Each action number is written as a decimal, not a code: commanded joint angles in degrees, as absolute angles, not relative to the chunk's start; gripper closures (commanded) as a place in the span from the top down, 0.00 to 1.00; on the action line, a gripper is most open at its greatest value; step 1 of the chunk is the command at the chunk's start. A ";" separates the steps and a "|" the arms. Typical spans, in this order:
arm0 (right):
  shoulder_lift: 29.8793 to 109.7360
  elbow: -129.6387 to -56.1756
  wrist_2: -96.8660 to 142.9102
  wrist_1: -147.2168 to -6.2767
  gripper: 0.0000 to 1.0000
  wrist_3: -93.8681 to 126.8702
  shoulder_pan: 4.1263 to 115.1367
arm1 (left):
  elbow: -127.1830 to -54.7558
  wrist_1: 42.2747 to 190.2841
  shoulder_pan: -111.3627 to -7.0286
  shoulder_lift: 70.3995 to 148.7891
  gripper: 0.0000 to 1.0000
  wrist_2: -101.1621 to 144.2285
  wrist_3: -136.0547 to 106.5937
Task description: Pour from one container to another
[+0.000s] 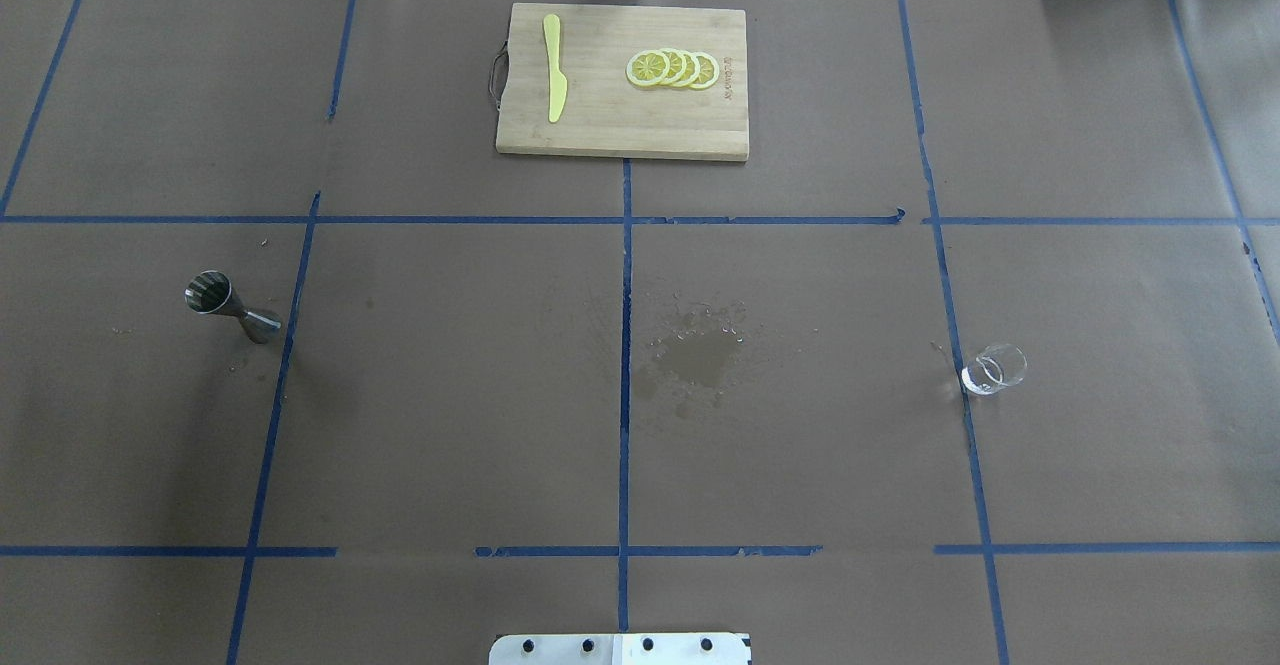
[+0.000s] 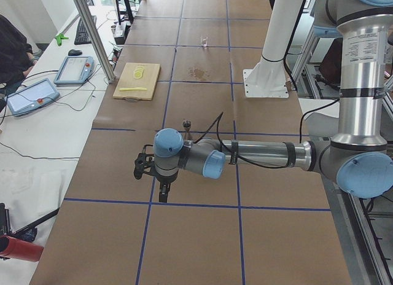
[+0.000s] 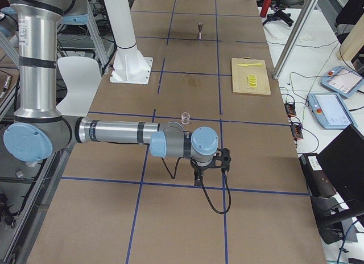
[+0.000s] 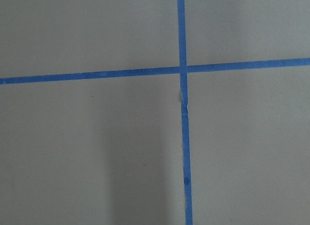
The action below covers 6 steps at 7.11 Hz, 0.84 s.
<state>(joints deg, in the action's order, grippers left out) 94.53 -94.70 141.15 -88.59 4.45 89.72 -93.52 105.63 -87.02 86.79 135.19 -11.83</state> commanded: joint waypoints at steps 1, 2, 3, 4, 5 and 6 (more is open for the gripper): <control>94.57 -94.83 141.07 -88.59 1.00 4.57 89.82 | -93.25 106.44 -87.01 86.84 1.00 136.32 -12.83; 94.57 -94.92 141.06 -88.59 1.00 4.57 89.82 | -93.51 106.44 -87.01 86.75 1.00 136.23 -12.48; 94.57 -94.83 141.06 -88.59 1.00 4.57 89.82 | -93.60 106.44 -87.01 86.75 1.00 136.06 -12.48; 94.57 -94.83 141.06 -88.59 1.00 4.57 89.82 | -93.52 106.44 -87.01 86.84 1.00 135.88 -12.48; 94.57 -95.10 140.98 -88.51 1.00 4.57 89.82 | -93.52 106.44 -87.01 86.75 1.00 135.88 -12.48; 94.48 -95.10 140.89 -88.51 1.00 4.48 89.82 | -93.52 106.52 -87.01 86.75 1.00 135.79 -12.39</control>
